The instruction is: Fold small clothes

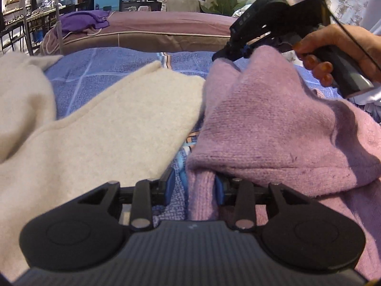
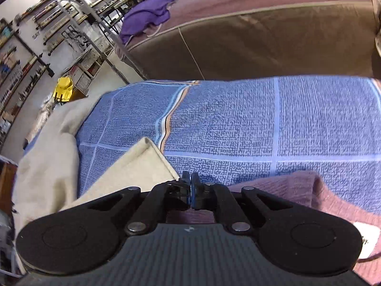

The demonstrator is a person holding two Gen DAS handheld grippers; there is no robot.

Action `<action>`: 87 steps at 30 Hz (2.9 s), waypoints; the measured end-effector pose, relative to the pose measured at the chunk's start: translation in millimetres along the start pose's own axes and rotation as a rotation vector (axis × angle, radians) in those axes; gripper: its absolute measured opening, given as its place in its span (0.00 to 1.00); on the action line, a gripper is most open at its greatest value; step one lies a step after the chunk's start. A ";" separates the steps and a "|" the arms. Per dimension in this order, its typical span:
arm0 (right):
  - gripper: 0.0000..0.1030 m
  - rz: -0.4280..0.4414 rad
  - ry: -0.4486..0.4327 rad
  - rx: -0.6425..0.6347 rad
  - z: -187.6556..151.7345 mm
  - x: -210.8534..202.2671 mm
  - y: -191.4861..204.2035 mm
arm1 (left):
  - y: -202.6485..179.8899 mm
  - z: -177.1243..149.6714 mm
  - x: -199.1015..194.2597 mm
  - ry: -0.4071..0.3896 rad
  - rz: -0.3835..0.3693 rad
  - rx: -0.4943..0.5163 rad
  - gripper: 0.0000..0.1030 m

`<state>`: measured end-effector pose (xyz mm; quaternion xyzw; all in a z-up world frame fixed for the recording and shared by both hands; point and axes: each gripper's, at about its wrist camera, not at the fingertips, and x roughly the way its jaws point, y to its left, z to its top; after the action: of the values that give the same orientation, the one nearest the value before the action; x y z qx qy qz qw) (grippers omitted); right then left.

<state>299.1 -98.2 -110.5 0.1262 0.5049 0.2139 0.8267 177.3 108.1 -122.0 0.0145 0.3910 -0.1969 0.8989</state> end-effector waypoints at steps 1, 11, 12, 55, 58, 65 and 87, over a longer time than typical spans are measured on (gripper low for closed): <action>0.30 0.039 -0.021 -0.020 -4.3 -10.6 4.5 | -0.3 -0.2 -0.4 -0.002 0.008 0.013 0.40; 0.27 0.147 0.182 0.028 -14.4 -19.8 3.9 | -44.0 -1.7 -24.9 -0.076 0.093 0.211 0.39; 0.21 0.159 0.191 0.013 -15.1 -16.3 7.3 | -42.0 -1.9 -25.7 -0.070 0.090 0.203 0.40; 0.84 0.235 0.388 0.115 10.9 -5.2 -19.0 | -61.3 -6.2 -75.8 -0.126 -0.012 0.165 0.83; 0.67 0.318 0.453 0.172 4.7 18.0 -11.8 | -70.4 -5.3 -78.5 -0.152 -0.014 0.191 0.89; 0.00 0.363 0.199 0.150 37.7 -2.0 7.0 | -73.1 -1.1 -58.5 -0.126 -0.013 0.186 0.90; 0.81 0.424 0.452 0.176 15.3 6.5 14.4 | -102.0 2.4 -1.6 -0.005 -0.078 0.310 0.97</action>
<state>312.1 -82.4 -102.4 0.2490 0.6548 0.3595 0.6165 140.8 14.1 -106.2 0.1372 0.3538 -0.2897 0.8787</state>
